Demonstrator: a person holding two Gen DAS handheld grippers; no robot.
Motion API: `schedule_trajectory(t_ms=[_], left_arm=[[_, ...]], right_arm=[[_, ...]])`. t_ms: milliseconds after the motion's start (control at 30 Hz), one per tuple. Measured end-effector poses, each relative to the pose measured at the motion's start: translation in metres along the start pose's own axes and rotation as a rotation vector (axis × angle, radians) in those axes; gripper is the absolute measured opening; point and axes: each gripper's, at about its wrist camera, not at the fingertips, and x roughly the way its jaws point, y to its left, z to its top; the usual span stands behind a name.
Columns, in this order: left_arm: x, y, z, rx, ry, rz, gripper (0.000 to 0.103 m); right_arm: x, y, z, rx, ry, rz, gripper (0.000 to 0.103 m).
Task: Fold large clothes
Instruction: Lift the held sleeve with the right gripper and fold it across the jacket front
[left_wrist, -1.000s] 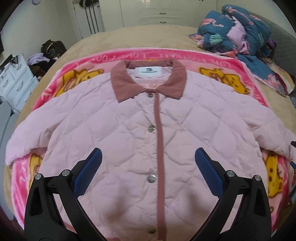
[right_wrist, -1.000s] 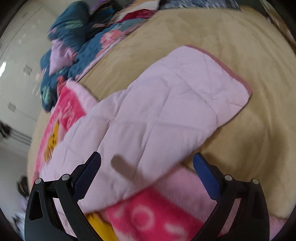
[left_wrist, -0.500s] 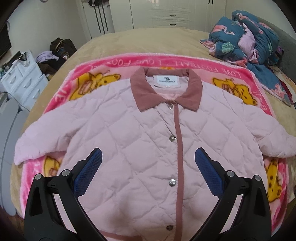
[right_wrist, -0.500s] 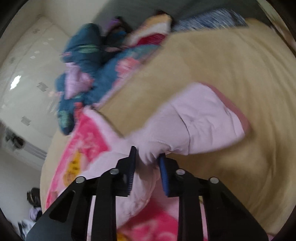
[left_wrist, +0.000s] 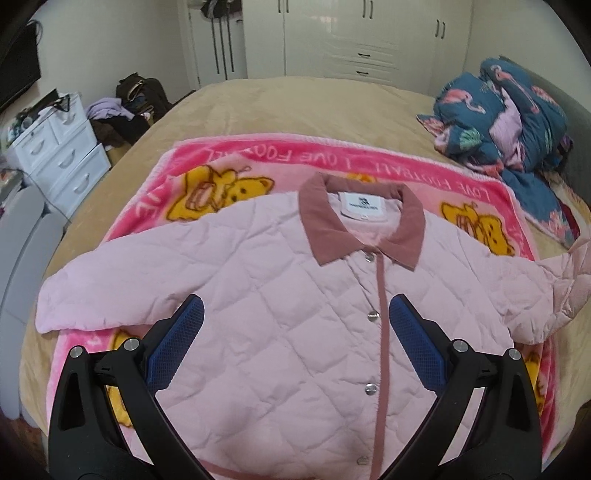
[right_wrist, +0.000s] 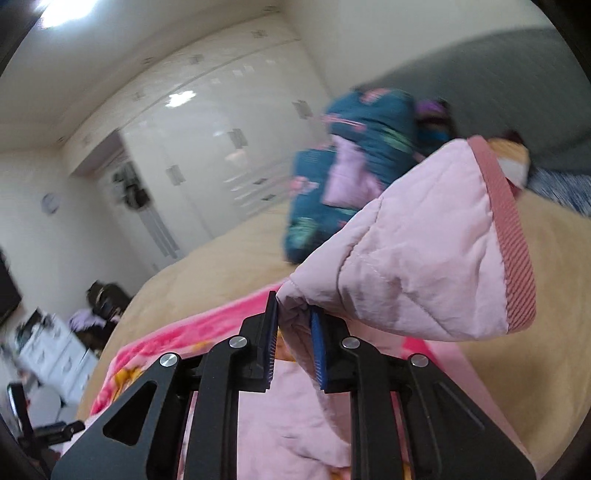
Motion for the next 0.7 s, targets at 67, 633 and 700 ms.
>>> schedule_trajectory(t_ms=[67, 633, 700], left_arm=[[-0.001, 0.012, 0.000, -0.022, -0.005, -0.003, 0.094], [0.025, 0.081, -0.024, -0.162, 0.023, -0.057, 0.094], [0.023, 0.088, -0.026, -0.175, 0.015, -0.080, 0.094]], right_arm=[[0.004, 0.023, 0.001, -0.037, -0.003, 0.036, 0.016], [0.051, 0.187, -0.063, -0.272, 0.077, 0.228, 0.015], [0.057, 0.201, -0.078, -0.302, 0.096, 0.233, 0.015]])
